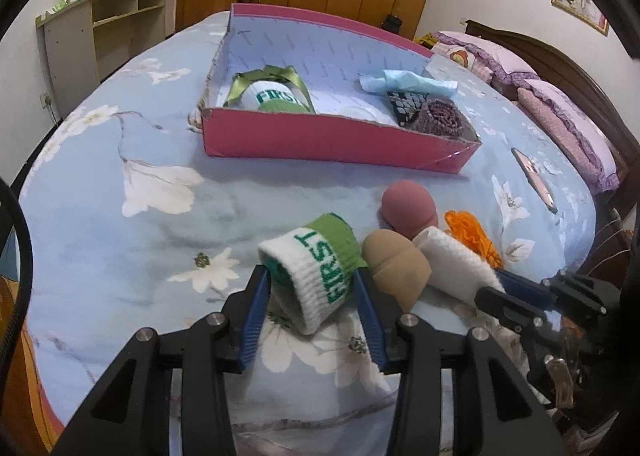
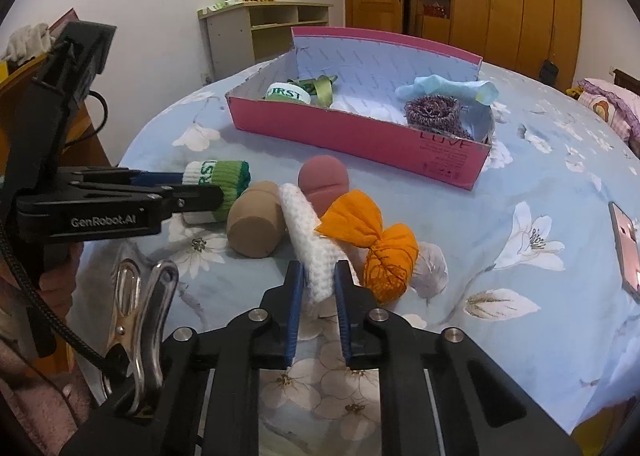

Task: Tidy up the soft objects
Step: 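Grasp the white knit roll with the right gripper while the left grasps the FIRST wristband, then carry the knit roll and wristband over the pink box with both grippers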

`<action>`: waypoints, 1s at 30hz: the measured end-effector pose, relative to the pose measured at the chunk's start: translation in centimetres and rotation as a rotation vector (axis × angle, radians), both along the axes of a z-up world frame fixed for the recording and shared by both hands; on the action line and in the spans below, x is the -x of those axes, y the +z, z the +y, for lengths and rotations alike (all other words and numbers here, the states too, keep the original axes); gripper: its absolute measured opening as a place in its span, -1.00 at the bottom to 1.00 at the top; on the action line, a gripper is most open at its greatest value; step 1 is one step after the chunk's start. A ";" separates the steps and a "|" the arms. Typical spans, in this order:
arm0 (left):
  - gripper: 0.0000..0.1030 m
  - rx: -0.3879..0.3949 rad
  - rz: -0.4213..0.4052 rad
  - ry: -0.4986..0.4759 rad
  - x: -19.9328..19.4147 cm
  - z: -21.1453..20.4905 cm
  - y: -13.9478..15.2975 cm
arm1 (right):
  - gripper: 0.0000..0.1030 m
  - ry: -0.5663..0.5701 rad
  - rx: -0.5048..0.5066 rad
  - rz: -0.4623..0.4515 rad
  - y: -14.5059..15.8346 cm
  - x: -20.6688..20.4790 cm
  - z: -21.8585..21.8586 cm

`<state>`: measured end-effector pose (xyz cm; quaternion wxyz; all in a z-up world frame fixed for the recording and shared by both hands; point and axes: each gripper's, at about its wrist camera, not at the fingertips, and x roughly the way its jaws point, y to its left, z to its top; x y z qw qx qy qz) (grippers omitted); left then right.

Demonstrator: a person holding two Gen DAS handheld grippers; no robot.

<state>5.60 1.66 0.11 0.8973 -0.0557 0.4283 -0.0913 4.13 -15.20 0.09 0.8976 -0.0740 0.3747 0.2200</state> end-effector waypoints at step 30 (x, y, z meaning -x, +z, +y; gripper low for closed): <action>-0.64 0.059 -0.113 0.026 2.0 1.9 4.1 | -0.75 0.030 -0.104 -0.092 4.3 1.6 0.1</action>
